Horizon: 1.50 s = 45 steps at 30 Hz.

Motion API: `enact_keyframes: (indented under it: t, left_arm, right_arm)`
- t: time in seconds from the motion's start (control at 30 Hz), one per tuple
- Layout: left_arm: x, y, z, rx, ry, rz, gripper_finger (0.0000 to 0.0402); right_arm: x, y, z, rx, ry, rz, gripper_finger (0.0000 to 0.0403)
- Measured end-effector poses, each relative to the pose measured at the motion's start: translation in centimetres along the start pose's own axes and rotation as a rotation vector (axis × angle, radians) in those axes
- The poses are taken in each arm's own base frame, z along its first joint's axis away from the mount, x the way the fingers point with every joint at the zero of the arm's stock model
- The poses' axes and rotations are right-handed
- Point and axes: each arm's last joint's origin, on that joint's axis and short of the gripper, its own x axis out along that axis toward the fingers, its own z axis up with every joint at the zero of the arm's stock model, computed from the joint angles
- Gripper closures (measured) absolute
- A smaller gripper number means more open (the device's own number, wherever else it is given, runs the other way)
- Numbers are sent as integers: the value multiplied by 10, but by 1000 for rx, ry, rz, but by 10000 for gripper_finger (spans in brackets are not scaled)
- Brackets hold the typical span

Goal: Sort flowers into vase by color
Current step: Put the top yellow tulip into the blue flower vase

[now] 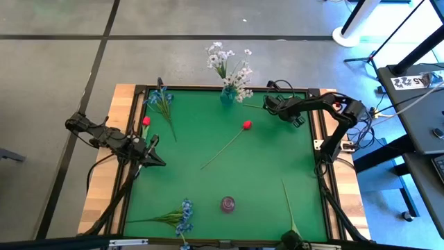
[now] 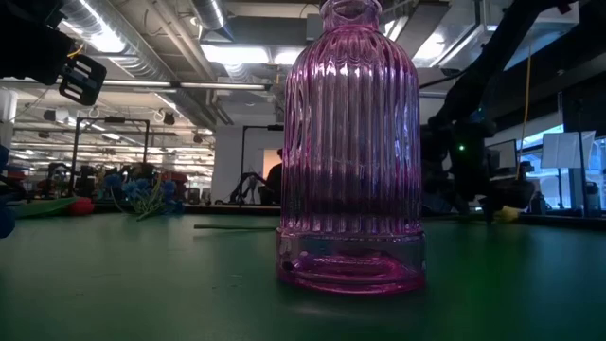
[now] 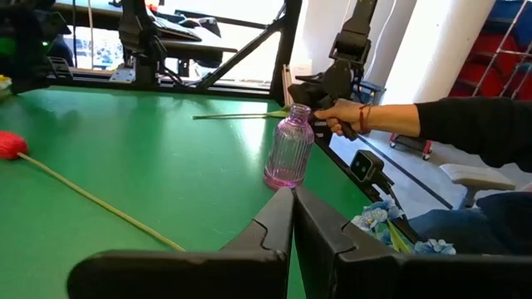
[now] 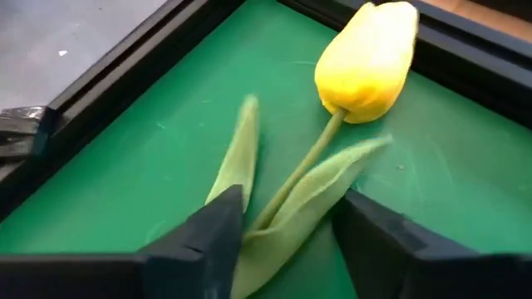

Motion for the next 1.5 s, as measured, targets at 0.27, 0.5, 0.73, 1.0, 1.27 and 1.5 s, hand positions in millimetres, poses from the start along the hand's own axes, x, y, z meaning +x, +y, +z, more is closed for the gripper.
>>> enact_keyframes:
  t: [0.27,0.5,0.73,1.0,1.27,1.5]
  left_arm:
    - [0,0,0,0,1,1,392]
    - [0,0,0,0,0,0,392]
    - [0,0,0,0,1,0,392]
    - [0,0,0,0,1,0,392]
    - [0,0,0,0,0,1,392]
    - [0,0,0,0,1,0,392]
  right_arm:
    - [-7,-3,-1,-238,16,-2,390]
    - [-51,-19,17,-597,43,50,377]
    - [-111,-40,-14,-1217,242,391,392]
    - [-135,-63,-70,-1466,399,576,328]
    - [-129,-57,-88,-1429,363,602,240]
    - [-131,-48,-89,-1413,318,642,257]
